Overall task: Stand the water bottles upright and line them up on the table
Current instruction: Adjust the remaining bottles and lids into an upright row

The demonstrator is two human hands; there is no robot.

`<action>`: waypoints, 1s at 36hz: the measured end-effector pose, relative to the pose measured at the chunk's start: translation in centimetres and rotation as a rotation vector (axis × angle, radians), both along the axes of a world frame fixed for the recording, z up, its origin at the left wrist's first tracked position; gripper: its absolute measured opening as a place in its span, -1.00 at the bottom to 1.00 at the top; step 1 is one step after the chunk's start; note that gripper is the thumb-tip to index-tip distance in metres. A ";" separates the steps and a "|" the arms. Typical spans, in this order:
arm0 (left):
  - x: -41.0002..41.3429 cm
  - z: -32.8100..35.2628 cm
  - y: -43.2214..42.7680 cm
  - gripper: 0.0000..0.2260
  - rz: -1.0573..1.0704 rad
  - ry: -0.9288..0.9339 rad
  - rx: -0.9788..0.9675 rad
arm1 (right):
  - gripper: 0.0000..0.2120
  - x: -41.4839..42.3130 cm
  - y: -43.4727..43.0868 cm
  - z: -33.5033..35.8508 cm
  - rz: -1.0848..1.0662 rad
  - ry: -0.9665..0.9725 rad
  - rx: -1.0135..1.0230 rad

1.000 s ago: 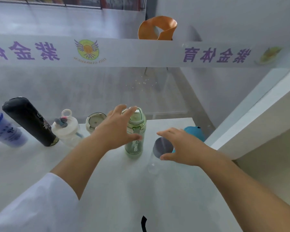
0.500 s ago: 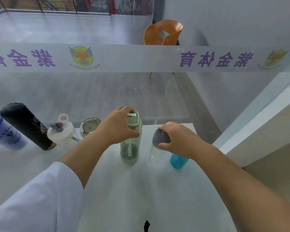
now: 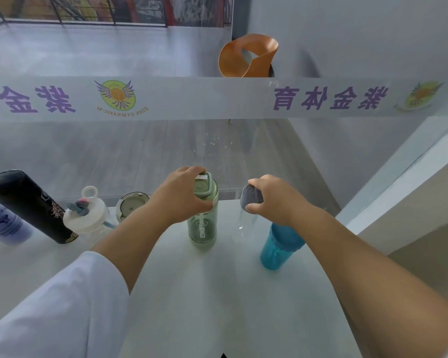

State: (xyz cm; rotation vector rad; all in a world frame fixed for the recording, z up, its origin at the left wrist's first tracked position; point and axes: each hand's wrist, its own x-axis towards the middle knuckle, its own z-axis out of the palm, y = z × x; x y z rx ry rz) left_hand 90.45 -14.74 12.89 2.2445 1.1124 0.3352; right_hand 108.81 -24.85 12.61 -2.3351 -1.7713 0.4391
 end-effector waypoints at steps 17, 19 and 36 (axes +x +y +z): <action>0.2 -0.1 1.7 -0.39 0.014 0.025 0.029 | -0.53 0.5 2.0 0.1 0.007 0.028 -0.067; 0.2 -0.2 1.8 -0.39 0.012 0.023 0.029 | -0.52 0.7 2.0 0.0 0.007 0.031 -0.068; 0.2 -0.6 1.0 -0.31 -0.004 0.075 0.042 | -0.43 1.5 1.6 -1.2 0.016 0.114 -0.032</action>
